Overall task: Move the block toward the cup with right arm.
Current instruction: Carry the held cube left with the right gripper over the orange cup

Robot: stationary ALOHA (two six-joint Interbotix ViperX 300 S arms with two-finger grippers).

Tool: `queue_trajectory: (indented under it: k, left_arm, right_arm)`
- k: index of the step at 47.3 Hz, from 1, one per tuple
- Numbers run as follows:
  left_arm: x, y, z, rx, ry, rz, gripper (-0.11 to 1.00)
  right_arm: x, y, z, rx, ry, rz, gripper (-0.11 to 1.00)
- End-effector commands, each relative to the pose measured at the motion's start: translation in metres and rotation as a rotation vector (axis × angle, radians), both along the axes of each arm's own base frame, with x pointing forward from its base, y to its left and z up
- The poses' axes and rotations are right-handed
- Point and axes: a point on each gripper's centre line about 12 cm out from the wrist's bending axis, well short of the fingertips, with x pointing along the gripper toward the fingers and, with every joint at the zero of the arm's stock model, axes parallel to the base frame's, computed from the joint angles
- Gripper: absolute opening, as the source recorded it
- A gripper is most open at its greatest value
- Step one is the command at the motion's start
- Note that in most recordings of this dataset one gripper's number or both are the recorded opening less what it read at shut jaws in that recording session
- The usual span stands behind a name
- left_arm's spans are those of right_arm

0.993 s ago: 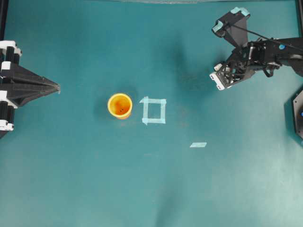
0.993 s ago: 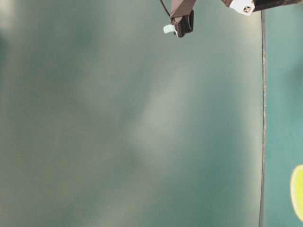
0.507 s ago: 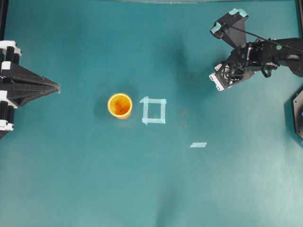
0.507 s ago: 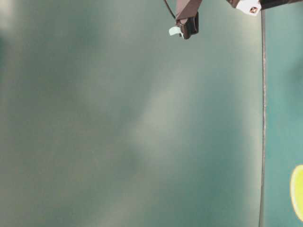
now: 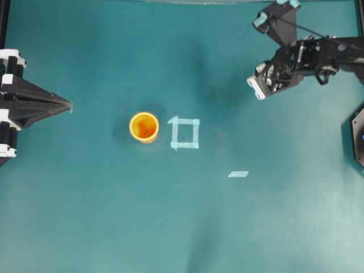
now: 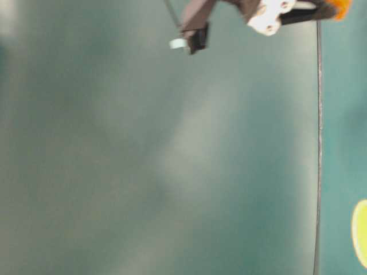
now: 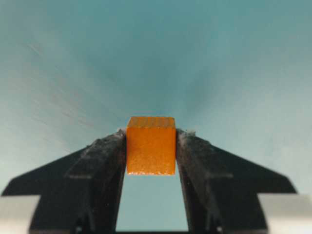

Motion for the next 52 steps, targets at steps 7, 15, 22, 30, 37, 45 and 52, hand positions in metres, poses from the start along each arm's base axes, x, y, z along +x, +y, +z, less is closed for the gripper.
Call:
queue_trajectory:
  k: [7,15,22,30,37,45,52]
  left_arm:
    - [0.003,0.0,0.011,0.005,-0.026,0.001,0.0]
    - [0.003,0.0,0.011,0.008,-0.026,0.001,0.0]
    - [0.003,0.0,0.011,0.008,-0.028,0.001,0.0]
    - [0.003,0.0,0.011,0.008,-0.028,0.001,0.0]
    - [0.003,0.0,0.011,0.008,-0.025,0.001,0.0]
    - [0.003,0.0,0.011,0.006,-0.025,0.001,0.0]
    - [0.003,0.0,0.011,0.006,-0.025,0.001,0.0]
  right_arm:
    - [0.027,0.009,0.042,-0.061,-0.117,0.083,0.39]
    - [0.05,0.017,0.052,-0.104,-0.169,0.187,0.39]
    - [0.074,0.026,0.057,-0.14,-0.212,0.279,0.39]
    - [0.102,0.038,0.065,-0.183,-0.251,0.38,0.39]
    - [0.122,0.048,0.071,-0.218,-0.263,0.462,0.39]
    - [0.146,0.06,0.08,-0.273,-0.285,0.565,0.39]
    - [0.161,0.069,0.085,-0.32,-0.307,0.64,0.39]
